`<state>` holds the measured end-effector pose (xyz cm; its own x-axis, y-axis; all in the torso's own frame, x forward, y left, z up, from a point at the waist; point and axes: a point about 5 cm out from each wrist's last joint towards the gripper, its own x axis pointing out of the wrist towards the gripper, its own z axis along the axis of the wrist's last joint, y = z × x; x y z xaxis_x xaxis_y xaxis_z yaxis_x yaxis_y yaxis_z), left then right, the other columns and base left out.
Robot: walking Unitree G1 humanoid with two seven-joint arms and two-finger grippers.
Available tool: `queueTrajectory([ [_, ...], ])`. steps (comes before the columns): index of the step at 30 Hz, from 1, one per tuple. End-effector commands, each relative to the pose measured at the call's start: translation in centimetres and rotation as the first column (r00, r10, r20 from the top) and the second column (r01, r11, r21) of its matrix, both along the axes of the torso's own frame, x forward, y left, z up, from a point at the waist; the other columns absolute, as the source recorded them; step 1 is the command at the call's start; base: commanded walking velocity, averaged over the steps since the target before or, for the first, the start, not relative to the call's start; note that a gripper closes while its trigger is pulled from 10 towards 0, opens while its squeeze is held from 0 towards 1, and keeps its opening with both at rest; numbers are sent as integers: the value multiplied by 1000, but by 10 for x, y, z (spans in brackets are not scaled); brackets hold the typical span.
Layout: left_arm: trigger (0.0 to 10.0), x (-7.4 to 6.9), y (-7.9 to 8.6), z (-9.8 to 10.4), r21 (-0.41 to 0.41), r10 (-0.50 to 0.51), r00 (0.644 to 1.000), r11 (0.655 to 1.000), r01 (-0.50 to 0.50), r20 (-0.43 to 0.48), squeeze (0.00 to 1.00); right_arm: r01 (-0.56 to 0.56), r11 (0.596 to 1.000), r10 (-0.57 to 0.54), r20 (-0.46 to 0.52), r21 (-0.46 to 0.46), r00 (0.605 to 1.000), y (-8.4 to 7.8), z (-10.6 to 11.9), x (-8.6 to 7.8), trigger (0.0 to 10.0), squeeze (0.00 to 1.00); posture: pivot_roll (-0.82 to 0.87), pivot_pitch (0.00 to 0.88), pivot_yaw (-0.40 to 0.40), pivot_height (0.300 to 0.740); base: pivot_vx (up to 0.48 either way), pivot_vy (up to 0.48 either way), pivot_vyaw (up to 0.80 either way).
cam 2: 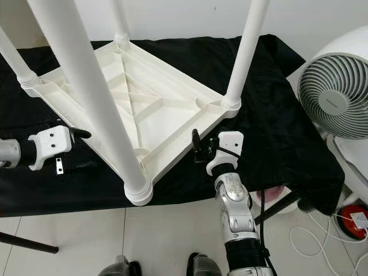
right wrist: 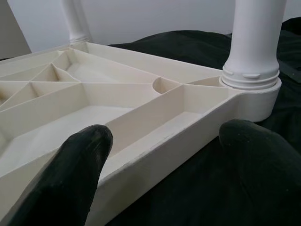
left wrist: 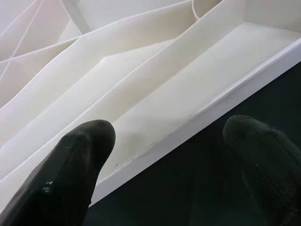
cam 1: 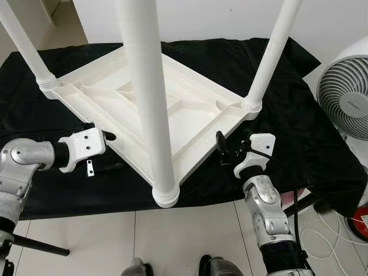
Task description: Building children table
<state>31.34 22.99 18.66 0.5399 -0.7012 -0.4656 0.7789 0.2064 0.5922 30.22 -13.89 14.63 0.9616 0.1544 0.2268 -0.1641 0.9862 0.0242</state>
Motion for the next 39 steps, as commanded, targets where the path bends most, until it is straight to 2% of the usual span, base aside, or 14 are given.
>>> queueTrajectory([
  [1,10000,1,-2,-4,15,-22,1000,1000,22,-12,0,3,1000,-3,-1,4,1000,0,-1,1,10000,0,-89,115,75,740,0,0,0],
  [7,10000,7,-13,-10,33,-79,996,996,80,-31,0,7,1000,-7,3,-5,1000,-2,-1,0,10000,0,-101,109,78,740,0,0,0],
  [10,10000,10,-16,-12,68,-111,993,991,114,-49,0,11,1000,-11,7,-12,1000,-4,0,1,10000,0,-114,103,85,740,0,0,0],
  [17,10000,13,-11,-13,126,-136,988,981,144,-69,0,28,1000,-27,6,-10,1000,-7,-2,-1,10000,0,-118,100,88,740,0,0,0],
  [25,10000,19,-17,-25,153,-154,982,973,170,-114,0,15,1000,-15,5,-2,1000,0,-3,-2,10000,0,-121,101,103,740,0,0,0],
  [37,10000,30,-26,-32,165,-138,979,973,162,-147,0,27,1000,-27,-2,-6,1000,-2,-5,-7,10000,0,-136,113,112,740,0,0,0],
  [38,3922,31,-25,-32,163,-127,980,975,152,-154,0,29,1000,-29,-6,-5,1000,-2,-6,-8,10000,0,-138,122,110,740,0,0,0],
  [39,3922,31,-25,-32,163,-127,980,975,152,-154,0,29,1000,-29,-6,-5,1000,-2,-6,-8,10000,0,-138,122,110,740,0,0,0],
])
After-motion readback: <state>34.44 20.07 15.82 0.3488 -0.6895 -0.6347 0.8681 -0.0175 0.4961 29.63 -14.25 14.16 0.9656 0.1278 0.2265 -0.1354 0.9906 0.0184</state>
